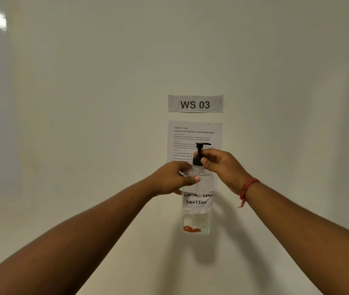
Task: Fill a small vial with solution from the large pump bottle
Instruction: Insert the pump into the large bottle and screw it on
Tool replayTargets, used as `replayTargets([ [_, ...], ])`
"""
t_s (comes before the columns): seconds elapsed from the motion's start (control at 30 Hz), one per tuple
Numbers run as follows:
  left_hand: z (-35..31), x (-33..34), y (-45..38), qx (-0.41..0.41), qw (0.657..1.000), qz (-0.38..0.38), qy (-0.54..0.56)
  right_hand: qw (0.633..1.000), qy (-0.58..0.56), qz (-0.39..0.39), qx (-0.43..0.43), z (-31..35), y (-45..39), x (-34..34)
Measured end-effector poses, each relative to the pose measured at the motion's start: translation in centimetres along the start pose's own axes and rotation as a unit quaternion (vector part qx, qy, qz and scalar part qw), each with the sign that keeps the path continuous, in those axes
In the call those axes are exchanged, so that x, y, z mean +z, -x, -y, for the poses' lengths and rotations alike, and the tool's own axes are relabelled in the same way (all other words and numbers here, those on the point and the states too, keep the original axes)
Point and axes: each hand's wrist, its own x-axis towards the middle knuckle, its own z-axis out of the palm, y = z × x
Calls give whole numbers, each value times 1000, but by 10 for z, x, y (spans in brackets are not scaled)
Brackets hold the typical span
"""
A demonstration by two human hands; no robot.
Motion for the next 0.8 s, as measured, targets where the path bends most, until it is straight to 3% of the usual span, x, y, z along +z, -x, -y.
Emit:
replayTargets([
  [0.2,1,1,1,4,1000,3,3,999,21,-38,7,-1,-2,2],
  [0.6,1,1,2,4,1000,4,0,1000,-4,1,4,-1,0,-1],
  [0.8,4,1,1,8,1000,3,-7,999,32,-20,3,-1,-2,0],
])
